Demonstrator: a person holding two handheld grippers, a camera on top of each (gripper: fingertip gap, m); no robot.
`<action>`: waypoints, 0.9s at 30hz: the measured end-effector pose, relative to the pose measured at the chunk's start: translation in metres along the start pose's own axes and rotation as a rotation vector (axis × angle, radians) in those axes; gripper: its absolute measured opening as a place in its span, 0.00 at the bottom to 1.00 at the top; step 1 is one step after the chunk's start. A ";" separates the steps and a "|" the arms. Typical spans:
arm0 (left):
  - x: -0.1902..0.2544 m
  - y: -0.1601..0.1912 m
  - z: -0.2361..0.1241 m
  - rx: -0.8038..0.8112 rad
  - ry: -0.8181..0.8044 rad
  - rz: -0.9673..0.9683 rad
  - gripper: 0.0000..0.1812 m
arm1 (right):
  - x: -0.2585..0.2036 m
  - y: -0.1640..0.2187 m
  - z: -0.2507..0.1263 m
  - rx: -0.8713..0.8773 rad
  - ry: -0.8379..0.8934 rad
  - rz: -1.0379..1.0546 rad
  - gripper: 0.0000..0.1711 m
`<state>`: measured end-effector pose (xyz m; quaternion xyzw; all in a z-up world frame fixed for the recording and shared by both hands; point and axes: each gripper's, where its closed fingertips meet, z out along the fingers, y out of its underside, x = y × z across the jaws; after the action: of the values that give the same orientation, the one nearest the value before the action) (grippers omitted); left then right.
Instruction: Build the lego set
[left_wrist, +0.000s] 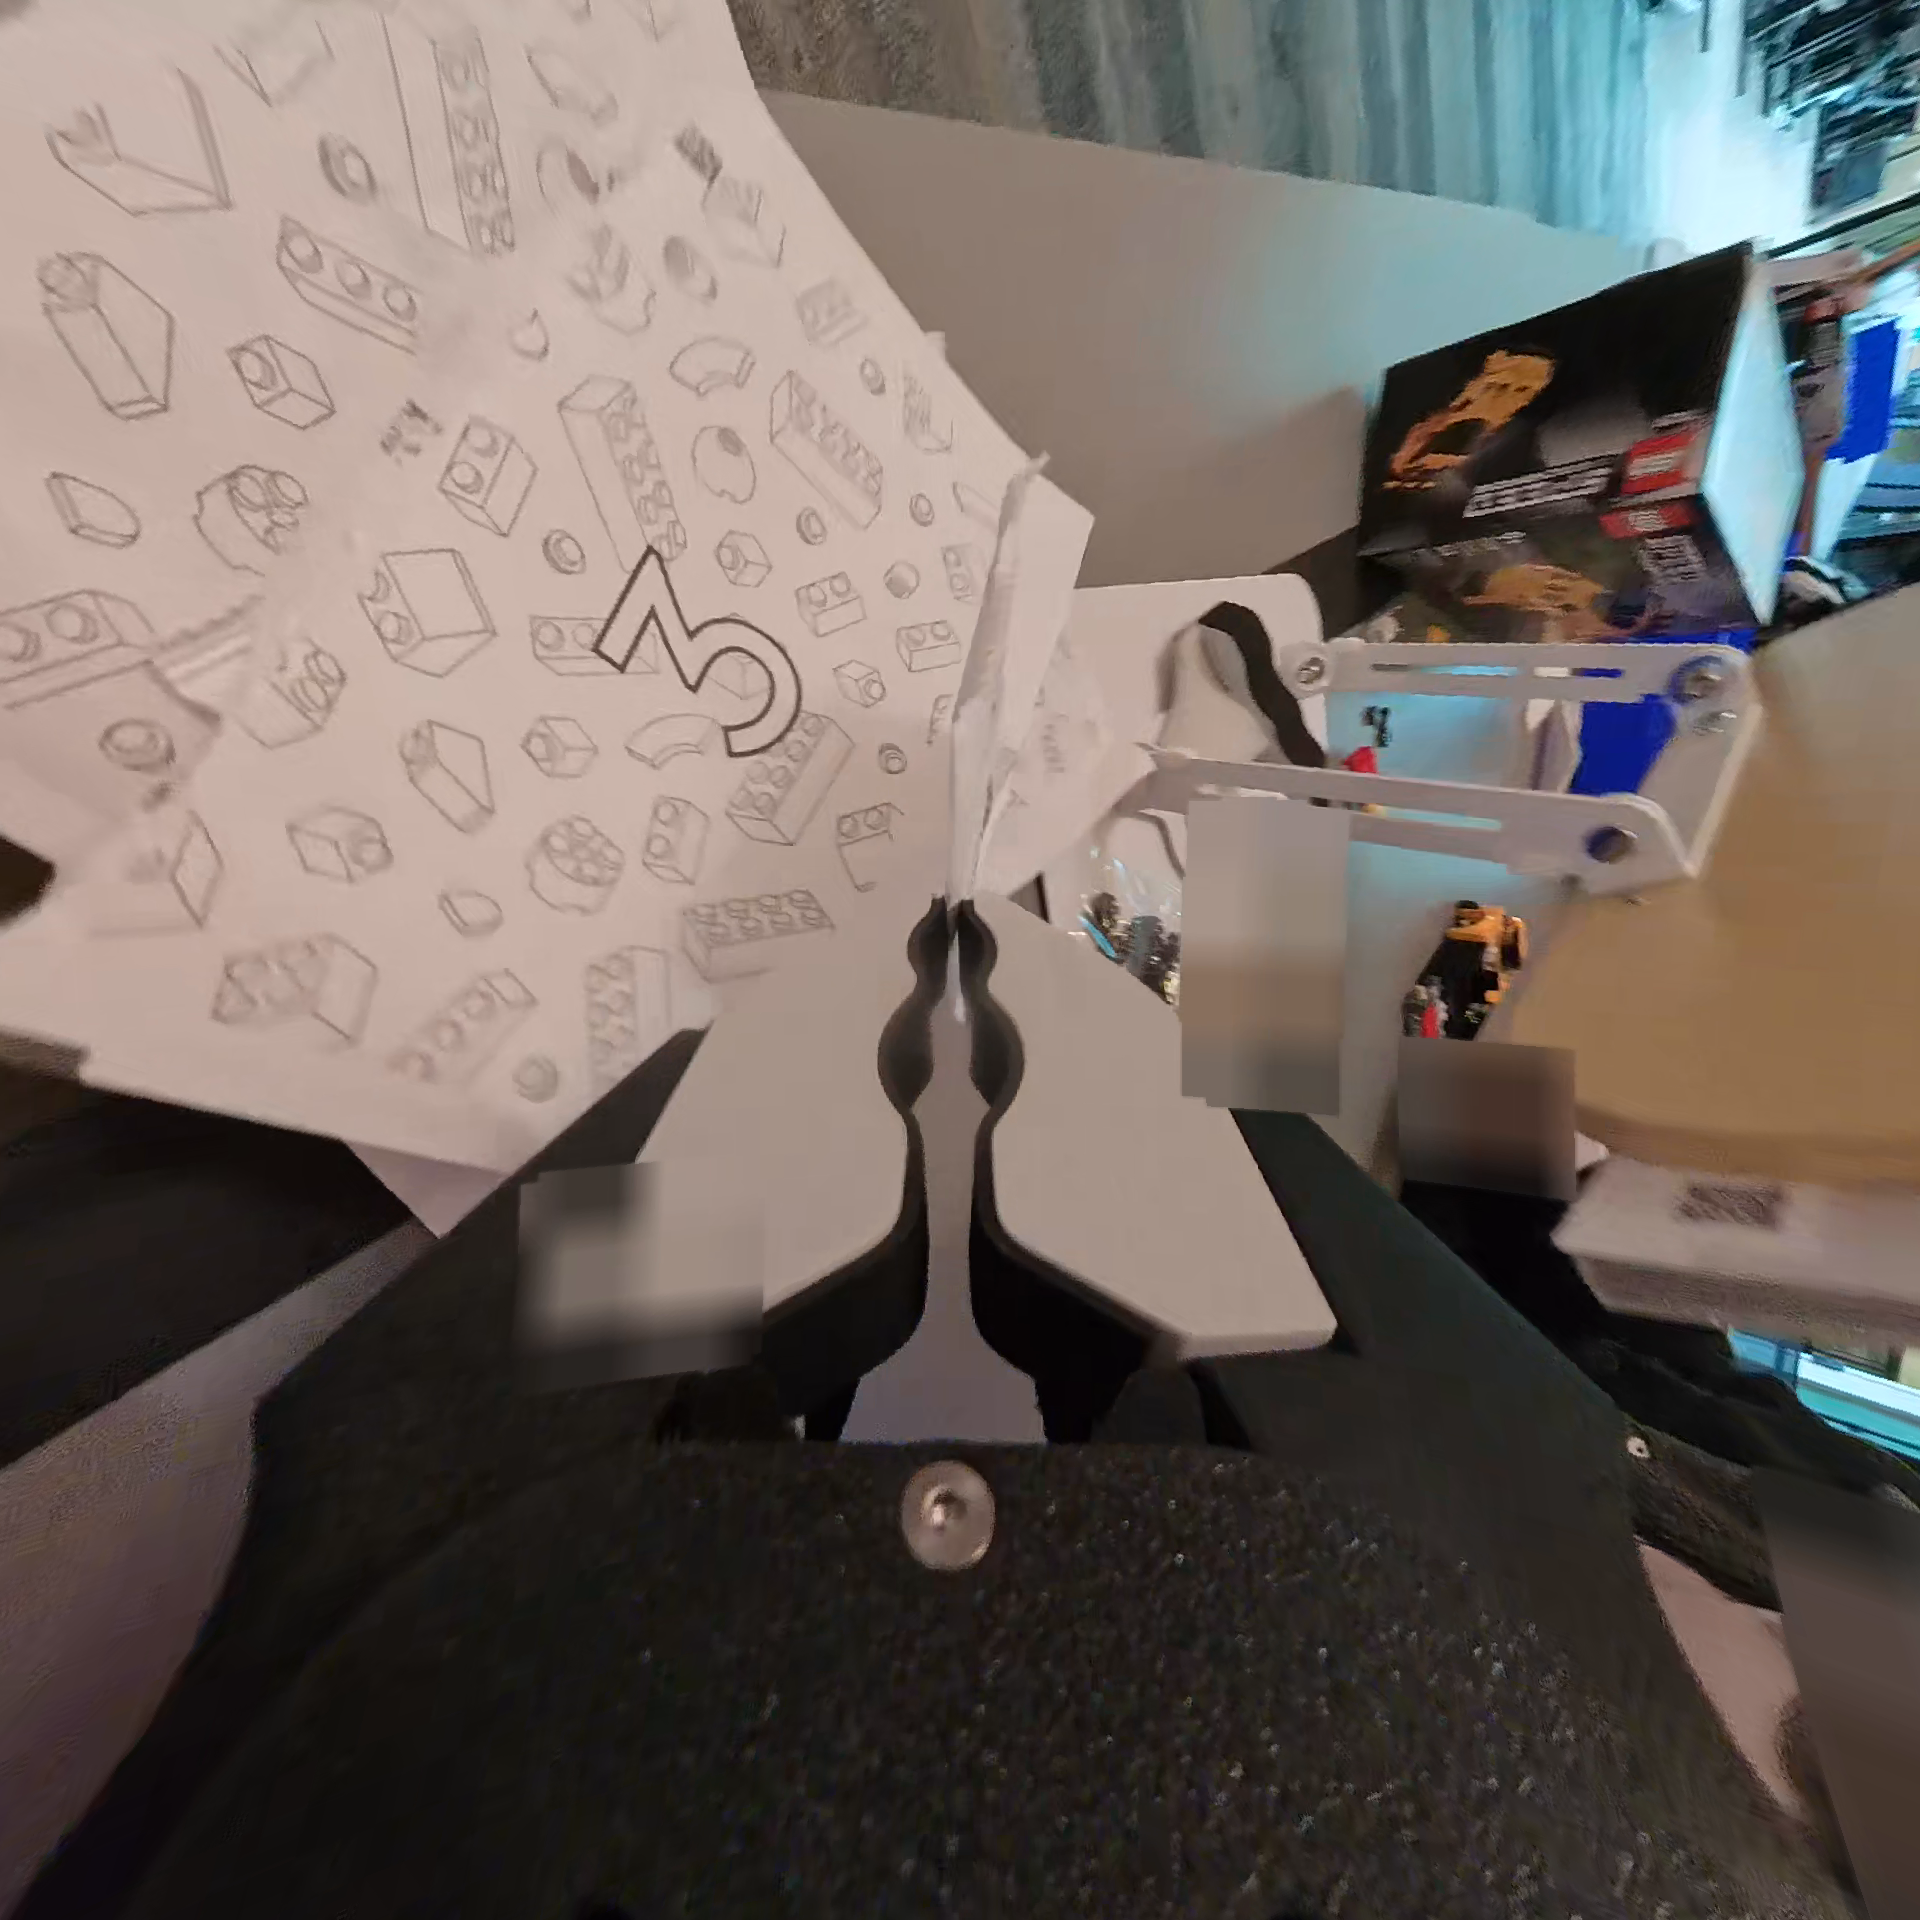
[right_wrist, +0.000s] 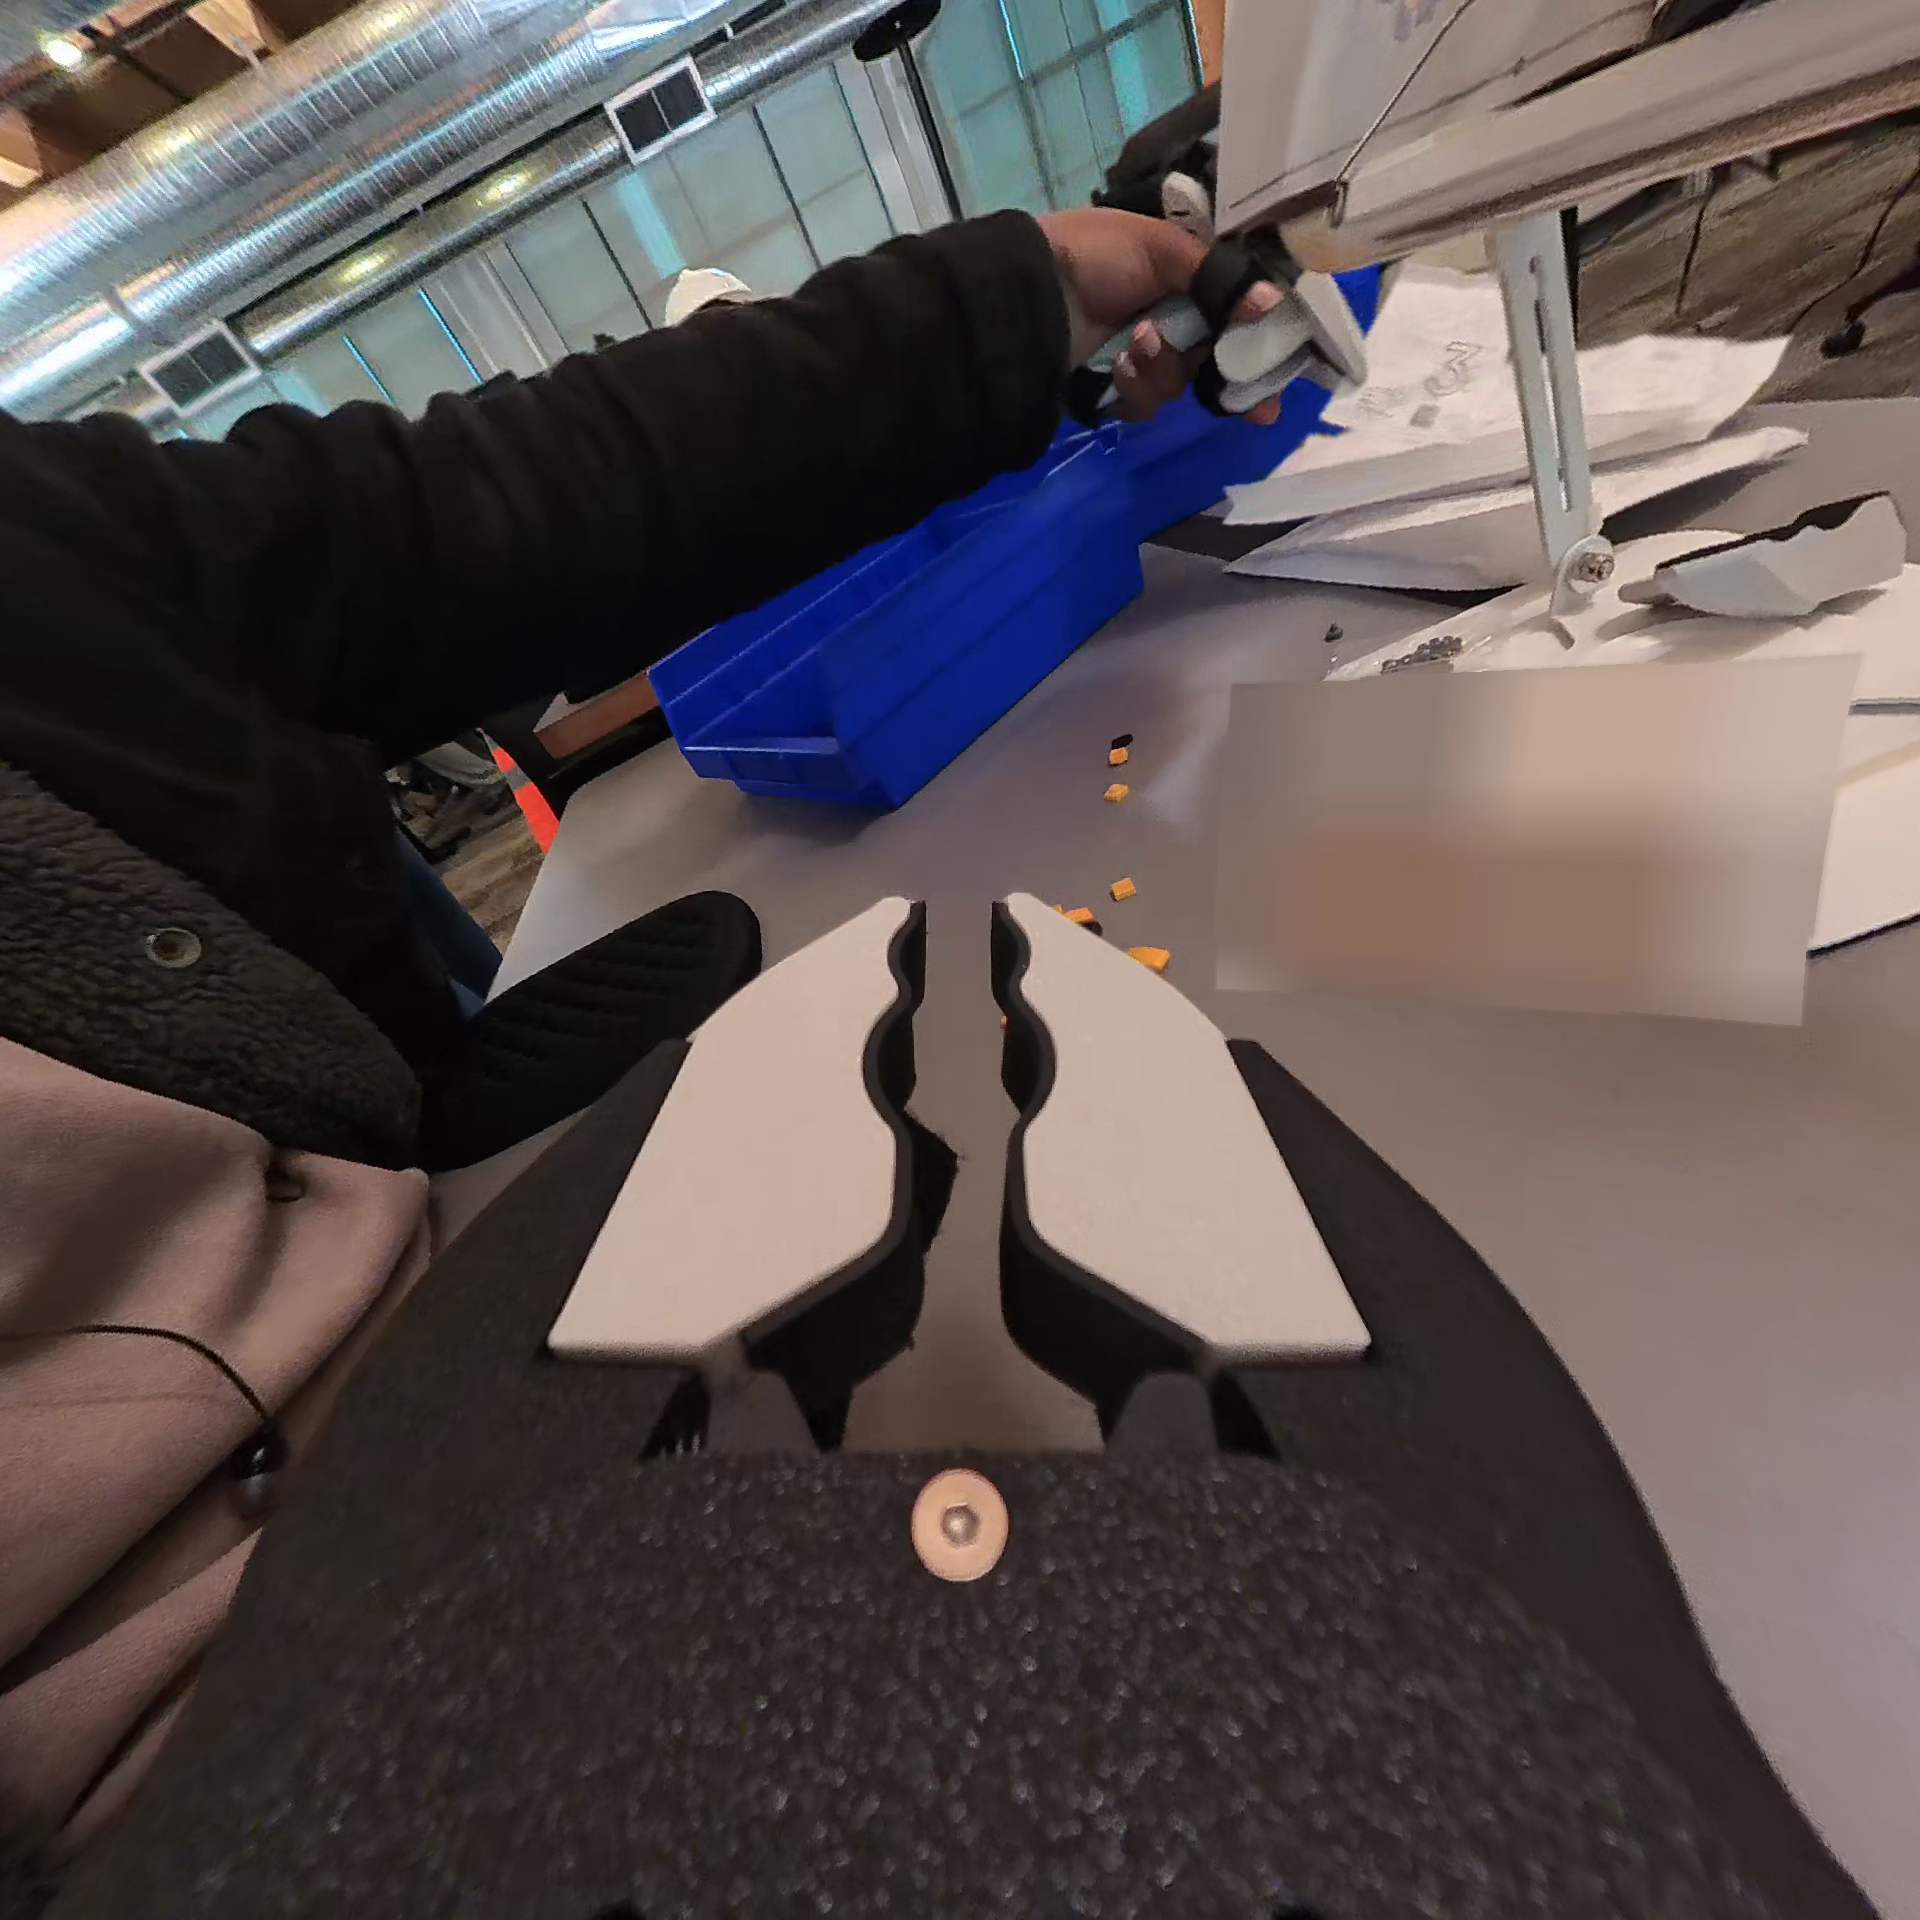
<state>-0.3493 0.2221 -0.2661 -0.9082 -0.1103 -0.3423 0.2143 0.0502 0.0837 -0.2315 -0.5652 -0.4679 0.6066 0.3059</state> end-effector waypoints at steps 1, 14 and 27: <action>-0.005 -0.001 0.005 -0.007 -0.023 -0.005 0.01 | 0.001 0.002 0.000 -0.005 -0.004 0.004 0.06; -0.022 -0.012 0.003 0.081 -0.170 -0.058 0.10 | -0.003 0.006 0.003 -0.020 -0.023 0.012 0.05; 0.078 -0.009 -0.096 0.570 -0.448 0.485 0.04 | 0.003 0.007 0.001 -0.050 0.116 -0.153 0.04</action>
<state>-0.3499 0.1893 -0.1465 -0.8641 -0.0276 -0.0323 0.5016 0.0502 0.0835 -0.2387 -0.5696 -0.5061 0.5359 0.3636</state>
